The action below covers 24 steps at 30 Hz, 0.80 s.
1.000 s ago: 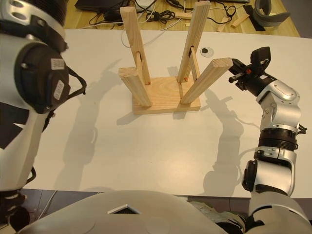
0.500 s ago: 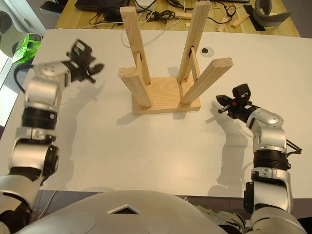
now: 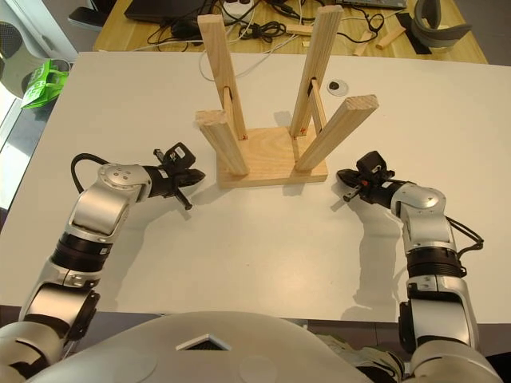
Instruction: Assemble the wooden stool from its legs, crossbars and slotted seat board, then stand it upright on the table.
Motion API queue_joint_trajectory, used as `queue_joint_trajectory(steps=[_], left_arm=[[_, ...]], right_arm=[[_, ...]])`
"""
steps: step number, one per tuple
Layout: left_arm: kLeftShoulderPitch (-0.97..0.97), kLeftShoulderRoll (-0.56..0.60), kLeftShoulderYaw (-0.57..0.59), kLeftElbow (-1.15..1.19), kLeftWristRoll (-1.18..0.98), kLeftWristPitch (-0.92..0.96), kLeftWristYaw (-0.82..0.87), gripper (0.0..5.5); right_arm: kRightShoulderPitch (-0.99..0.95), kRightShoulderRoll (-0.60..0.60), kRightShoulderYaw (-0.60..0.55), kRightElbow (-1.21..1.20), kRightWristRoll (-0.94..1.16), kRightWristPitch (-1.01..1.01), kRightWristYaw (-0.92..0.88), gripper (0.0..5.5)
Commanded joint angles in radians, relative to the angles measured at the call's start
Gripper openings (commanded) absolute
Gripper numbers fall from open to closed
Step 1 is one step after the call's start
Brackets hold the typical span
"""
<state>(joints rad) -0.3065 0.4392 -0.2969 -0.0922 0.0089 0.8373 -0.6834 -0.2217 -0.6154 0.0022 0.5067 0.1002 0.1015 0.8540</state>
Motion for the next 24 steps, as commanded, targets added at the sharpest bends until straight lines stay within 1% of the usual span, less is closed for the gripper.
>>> queue_joint_trajectory(steps=[1,9,12,19,24], left_arm=[[0.018,-0.024,-0.008,-0.016,-0.022,0.019,0.015,0.01],[0.044,-0.040,-0.027,-0.069,-0.073,0.061,0.017,0.01],[0.043,-0.062,-0.022,-0.063,-0.079,0.054,0.044,0.01],[0.041,-0.060,-0.041,-0.049,-0.065,0.025,0.086,0.01],[0.062,-0.082,-0.038,-0.088,-0.114,0.042,0.068,0.01]], right_arm=[[-0.003,-0.010,0.016,-0.028,0.007,0.028,0.046,0.00],[-0.002,-0.004,0.010,-0.085,0.049,0.101,0.093,0.00],[0.010,-0.002,0.011,-0.111,0.056,0.122,0.100,0.00],[0.018,-0.002,0.008,-0.128,0.062,0.144,0.113,0.00],[0.042,-0.007,0.011,-0.207,0.129,0.217,0.190,0.00]])
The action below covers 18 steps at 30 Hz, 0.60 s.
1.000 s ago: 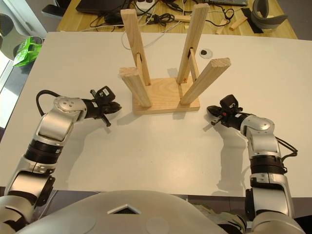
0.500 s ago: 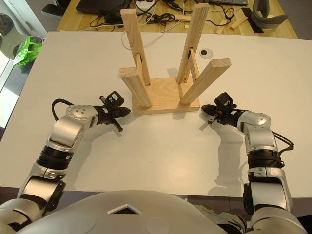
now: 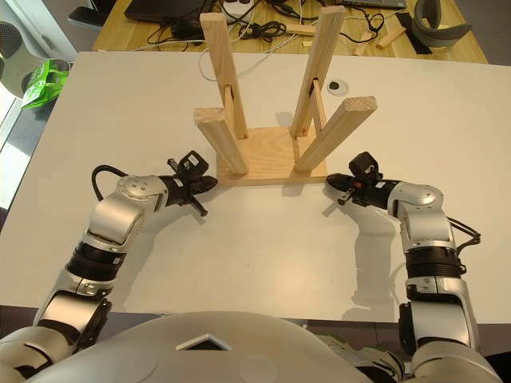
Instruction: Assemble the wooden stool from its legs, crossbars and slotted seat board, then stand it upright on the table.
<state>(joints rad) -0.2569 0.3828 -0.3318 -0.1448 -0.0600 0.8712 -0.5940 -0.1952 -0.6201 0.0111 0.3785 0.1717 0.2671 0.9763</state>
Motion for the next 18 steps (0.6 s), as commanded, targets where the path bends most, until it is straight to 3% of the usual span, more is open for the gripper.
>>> queue_joint_trajectory(steps=[1,18], left_arm=[[0.016,-0.027,-0.002,-0.043,-0.055,0.012,-0.025,0.01],[0.049,0.011,0.086,-0.153,-0.199,0.089,-0.097,0.01]], right_arm=[[0.018,-0.004,-0.003,-0.099,0.073,0.071,0.078,0.00],[0.100,-0.041,-0.035,-0.316,0.163,0.218,0.130,0.00]])
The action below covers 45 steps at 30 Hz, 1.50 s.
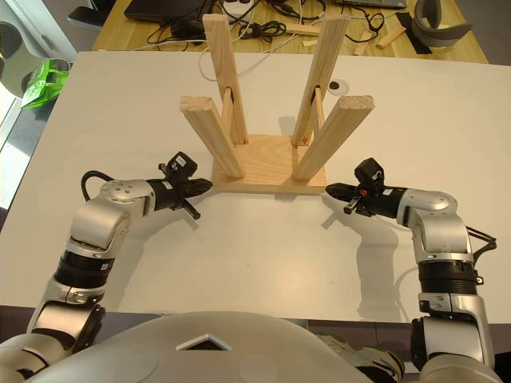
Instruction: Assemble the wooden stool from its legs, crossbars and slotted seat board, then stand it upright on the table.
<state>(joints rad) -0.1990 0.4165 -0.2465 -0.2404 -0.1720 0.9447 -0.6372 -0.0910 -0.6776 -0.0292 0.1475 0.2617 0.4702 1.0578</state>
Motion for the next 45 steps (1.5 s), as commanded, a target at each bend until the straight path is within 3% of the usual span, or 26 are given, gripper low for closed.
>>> queue_joint_trajectory(steps=[1,11,45], left_arm=[[-0.012,-0.021,0.009,-0.065,-0.096,0.023,-0.056,0.01],[-0.006,-0.020,0.132,-0.152,-0.219,0.139,-0.050,0.01],[-0.039,-0.096,0.230,-0.201,-0.337,0.193,-0.037,0.01]], right_arm=[[0.001,0.013,0.002,-0.099,0.080,0.024,0.049,0.00],[0.080,0.001,-0.046,-0.281,0.170,0.130,0.028,0.00],[0.047,0.003,-0.112,-0.377,0.329,0.254,0.018,0.00]])
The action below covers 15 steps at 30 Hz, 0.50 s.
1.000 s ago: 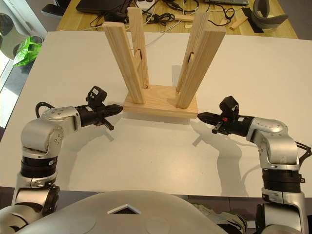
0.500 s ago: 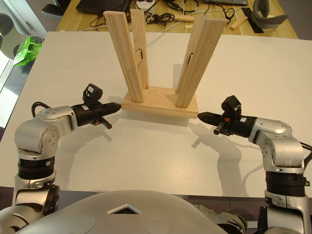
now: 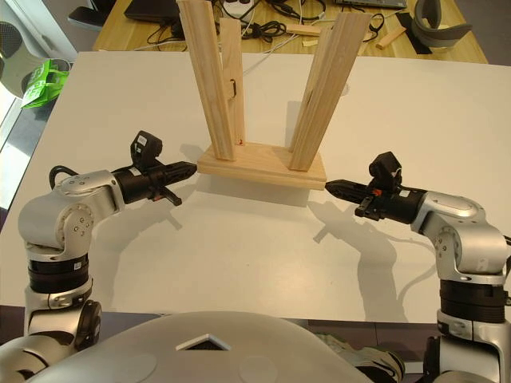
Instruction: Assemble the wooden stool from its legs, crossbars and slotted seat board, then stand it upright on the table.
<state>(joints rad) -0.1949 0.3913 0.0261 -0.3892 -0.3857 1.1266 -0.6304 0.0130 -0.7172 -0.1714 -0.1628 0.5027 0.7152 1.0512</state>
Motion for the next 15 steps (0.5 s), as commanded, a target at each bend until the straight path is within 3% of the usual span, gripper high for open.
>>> queue_joint_trajectory(steps=[1,15], left_arm=[[-0.044,-0.074,-0.040,-0.054,-0.125,0.012,-0.044,0.01],[-0.062,-0.096,-0.017,-0.059,-0.164,0.022,-0.033,0.01]], right_arm=[[-0.059,0.044,0.029,-0.067,0.090,0.012,0.024,0.00],[-0.079,0.054,0.014,-0.085,0.130,0.051,0.019,0.00]])
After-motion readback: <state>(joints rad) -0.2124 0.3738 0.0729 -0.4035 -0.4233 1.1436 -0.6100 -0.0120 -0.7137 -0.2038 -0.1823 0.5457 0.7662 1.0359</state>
